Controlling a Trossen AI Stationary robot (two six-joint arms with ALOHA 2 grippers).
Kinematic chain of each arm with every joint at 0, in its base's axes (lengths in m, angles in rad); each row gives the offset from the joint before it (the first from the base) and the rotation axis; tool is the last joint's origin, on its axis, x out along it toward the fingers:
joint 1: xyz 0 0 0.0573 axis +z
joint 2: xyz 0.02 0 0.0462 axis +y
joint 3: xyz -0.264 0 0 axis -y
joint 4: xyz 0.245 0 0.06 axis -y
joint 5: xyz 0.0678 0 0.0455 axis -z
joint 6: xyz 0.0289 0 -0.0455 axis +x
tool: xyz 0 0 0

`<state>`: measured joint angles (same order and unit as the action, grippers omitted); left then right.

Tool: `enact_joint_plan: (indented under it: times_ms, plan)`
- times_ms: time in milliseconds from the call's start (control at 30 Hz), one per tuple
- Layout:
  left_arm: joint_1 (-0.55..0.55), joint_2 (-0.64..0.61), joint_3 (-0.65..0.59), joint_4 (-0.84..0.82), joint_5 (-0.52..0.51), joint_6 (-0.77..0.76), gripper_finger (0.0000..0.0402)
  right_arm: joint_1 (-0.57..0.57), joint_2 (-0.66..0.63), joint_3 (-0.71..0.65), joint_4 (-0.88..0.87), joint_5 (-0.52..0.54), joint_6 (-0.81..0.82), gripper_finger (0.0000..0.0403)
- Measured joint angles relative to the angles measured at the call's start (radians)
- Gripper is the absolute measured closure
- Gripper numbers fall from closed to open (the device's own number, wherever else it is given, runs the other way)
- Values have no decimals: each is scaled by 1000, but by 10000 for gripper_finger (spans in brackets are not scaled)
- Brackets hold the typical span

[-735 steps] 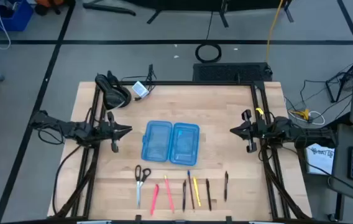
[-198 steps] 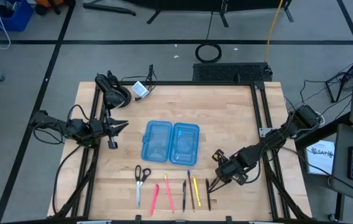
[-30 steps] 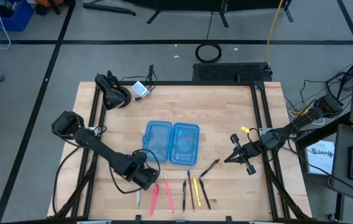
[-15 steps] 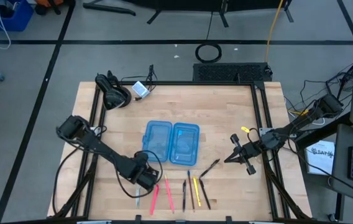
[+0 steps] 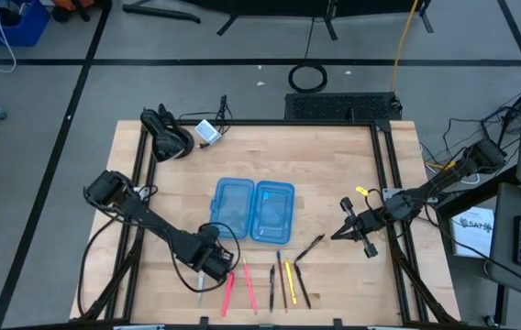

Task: Pick & place school supplies into a supply box
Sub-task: Put the black scissors into the blue supply box

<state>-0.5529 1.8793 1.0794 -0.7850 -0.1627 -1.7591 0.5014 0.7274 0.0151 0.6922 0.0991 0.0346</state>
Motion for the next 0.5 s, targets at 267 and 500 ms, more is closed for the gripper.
enact_joint_plan:
  times_ms: [267, 500]
  plan:
    - [-8, 0, 3, 1, -25, 34, 320, 0, 0, 0, 0, 0, -5, 403]
    - [-51, -61, 1, -22, -146, 22, 320, 0, 0, 0, 0, 0, -5, 403]
